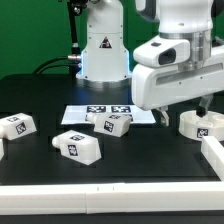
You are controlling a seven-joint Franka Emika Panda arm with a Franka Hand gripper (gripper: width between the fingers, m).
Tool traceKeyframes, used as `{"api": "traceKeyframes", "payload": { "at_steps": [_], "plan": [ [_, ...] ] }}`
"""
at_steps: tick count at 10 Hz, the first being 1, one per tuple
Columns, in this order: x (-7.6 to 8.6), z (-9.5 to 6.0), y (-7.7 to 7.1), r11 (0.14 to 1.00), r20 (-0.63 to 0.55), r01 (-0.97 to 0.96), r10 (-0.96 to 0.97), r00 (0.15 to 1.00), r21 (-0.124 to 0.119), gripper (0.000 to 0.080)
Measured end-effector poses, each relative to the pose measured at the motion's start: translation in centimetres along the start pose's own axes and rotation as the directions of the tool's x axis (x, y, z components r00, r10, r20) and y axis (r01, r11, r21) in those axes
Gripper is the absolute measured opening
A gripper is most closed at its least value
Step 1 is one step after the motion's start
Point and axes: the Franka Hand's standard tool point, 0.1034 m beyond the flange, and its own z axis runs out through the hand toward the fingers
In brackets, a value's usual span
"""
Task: Assemble stool
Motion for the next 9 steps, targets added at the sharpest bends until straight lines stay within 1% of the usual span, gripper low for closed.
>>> {"api": "traceKeyframes", "payload": {
  "at_steps": [3, 6, 7, 8, 9],
  "plan": [
    [-0.3, 0.3, 0.1, 0.999, -0.021, 0.050, -0.051, 0.998, -0.007, 0.0649],
    [0.1, 0.2, 0.2, 0.998, -0.042, 0.060, -0.060, 0.997, -0.012, 0.0649],
    [0.1, -0.2, 0.2, 0.998, -0.032, 0.060, -0.060, 0.998, -0.011, 0.0649],
    [0.1, -0.9, 0.4, 0.999, -0.021, 0.052, -0.052, 0.998, -0.009, 0.0649],
    [0.1, -1.1, 0.6, 0.999, -0.021, 0.042, -0.042, 0.999, -0.008, 0.0649]
  ]
}}
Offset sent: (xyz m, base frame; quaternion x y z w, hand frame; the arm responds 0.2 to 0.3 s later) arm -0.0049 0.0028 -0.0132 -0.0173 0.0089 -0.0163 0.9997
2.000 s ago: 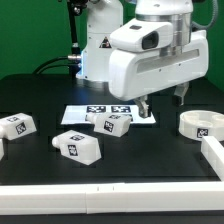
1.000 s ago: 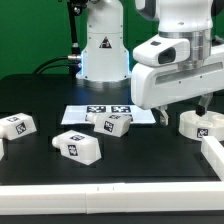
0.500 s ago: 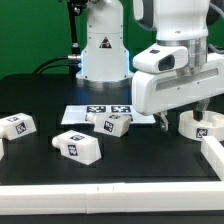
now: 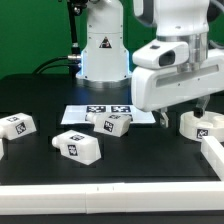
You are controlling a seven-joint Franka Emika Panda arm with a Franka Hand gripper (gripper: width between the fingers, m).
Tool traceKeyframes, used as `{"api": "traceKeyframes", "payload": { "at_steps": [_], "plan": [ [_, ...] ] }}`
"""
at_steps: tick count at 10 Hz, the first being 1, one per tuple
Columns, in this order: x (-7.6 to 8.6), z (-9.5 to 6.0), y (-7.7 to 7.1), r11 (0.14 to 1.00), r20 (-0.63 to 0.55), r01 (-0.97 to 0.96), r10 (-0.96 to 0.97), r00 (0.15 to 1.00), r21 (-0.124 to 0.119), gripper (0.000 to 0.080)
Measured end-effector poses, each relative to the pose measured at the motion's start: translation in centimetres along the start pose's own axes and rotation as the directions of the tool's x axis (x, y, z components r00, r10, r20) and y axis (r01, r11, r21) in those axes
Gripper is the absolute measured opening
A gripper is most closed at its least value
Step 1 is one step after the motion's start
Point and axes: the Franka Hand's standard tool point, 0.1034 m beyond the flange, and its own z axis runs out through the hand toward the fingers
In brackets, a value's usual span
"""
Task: Assemble stool
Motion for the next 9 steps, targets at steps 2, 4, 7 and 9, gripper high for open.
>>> {"api": "traceKeyframes", "payload": {
  "at_steps": [2, 4, 7, 9],
  "plan": [
    [-0.9, 0.9, -0.2, 1.000, 0.003, -0.002, 0.002, 1.000, 0.001, 0.0649],
    [-1.2, 2.2, -0.7, 1.000, 0.008, 0.001, -0.001, 1.000, 0.007, 0.0649],
    [-1.2, 2.5, -0.6, 1.000, 0.007, 0.001, -0.001, 1.000, 0.008, 0.0634],
    [-1.2, 2.5, -0.6, 1.000, 0.007, 0.001, -0.001, 1.000, 0.008, 0.0459]
  ]
}}
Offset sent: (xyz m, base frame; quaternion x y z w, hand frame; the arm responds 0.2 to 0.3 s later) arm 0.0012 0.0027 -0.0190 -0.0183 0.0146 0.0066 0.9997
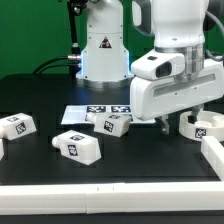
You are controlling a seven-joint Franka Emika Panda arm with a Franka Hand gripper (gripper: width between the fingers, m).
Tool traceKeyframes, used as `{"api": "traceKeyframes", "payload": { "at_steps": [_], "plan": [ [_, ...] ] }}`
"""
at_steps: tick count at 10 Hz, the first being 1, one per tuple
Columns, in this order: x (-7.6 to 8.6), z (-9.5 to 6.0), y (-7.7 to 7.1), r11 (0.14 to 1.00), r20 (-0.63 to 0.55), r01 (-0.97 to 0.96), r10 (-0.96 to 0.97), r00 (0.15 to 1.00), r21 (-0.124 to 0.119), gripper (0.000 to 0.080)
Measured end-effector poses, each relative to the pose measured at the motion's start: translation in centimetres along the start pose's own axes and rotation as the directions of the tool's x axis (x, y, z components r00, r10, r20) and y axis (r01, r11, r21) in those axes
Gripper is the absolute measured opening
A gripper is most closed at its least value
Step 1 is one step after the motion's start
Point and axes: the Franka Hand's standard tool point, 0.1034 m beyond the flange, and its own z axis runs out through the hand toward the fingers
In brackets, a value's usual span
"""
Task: Assemble stool
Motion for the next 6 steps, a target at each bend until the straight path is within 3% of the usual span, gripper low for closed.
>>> {"api": "traceKeyframes", "payload": {
  "at_steps": [2, 3, 6],
  "plan": [
    [0.0, 0.0, 0.2, 1.000, 0.000, -0.001, 0.001, 1.000, -0.001, 0.0091],
    [-0.4, -0.5, 1.5, 1.000, 0.023, 0.029, -0.030, 0.999, 0.003, 0.0026],
    [-0.3, -3.2, 7.1, 0.999, 0.037, 0.054, -0.054, 0.998, 0.000, 0.0026]
  ]
}}
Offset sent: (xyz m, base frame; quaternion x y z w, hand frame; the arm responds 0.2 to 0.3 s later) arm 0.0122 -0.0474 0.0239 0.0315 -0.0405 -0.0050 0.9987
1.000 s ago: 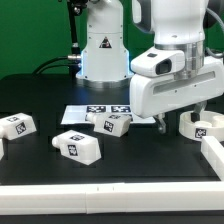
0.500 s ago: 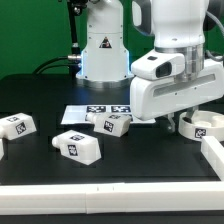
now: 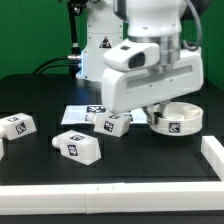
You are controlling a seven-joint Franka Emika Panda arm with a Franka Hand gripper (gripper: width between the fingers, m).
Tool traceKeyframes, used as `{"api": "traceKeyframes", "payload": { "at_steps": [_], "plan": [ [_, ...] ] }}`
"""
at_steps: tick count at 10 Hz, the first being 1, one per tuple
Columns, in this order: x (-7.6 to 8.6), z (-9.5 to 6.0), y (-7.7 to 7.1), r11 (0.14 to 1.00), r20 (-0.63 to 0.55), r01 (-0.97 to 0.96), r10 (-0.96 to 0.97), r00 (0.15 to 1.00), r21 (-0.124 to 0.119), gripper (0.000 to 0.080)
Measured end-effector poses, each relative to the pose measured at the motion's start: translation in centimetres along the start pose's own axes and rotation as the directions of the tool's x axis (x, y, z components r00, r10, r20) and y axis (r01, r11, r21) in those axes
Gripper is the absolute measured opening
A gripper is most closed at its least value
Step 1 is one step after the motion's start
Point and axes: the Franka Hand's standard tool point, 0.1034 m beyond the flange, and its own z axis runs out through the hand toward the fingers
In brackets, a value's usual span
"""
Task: Assemble stool
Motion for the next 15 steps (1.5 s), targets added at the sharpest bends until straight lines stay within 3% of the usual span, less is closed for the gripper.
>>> {"api": "traceKeyframes", "payload": {
  "at_steps": [1, 3, 4, 5, 6, 7, 10, 11, 13, 15],
  "plan": [
    [0.7, -0.6, 0.2, 1.000, 0.001, 0.002, -0.002, 1.000, 0.001, 0.0026],
    [0.6, -0.2, -0.2, 1.000, 0.002, 0.007, -0.007, 1.000, 0.004, 0.0026],
    [0.6, -0.3, 0.3, 1.000, 0.013, 0.011, -0.011, 1.000, 0.009, 0.0026],
    [1.6, -1.1, 2.7, 0.999, 0.058, 0.015, -0.017, 0.998, 0.035, 0.0026],
    [3.7, -2.0, 5.1, 0.999, 0.067, 0.012, -0.015, 0.998, 0.046, 0.0026],
    [4.3, -1.9, 6.0, 0.998, 0.071, 0.017, -0.021, 0.997, 0.057, 0.0026],
    [4.1, -1.3, 6.0, 0.998, 0.073, 0.018, -0.022, 0.997, 0.057, 0.0026],
    [4.6, -0.5, 6.9, 0.998, 0.086, 0.012, -0.017, 0.996, 0.064, 0.0026],
    [8.1, -0.4, 9.7, 0.998, 0.074, 0.014, -0.019, 0.997, 0.065, 0.0026],
    [7.8, -0.2, 9.4, 0.998, 0.075, 0.016, -0.021, 0.997, 0.065, 0.0026]
  ]
}}
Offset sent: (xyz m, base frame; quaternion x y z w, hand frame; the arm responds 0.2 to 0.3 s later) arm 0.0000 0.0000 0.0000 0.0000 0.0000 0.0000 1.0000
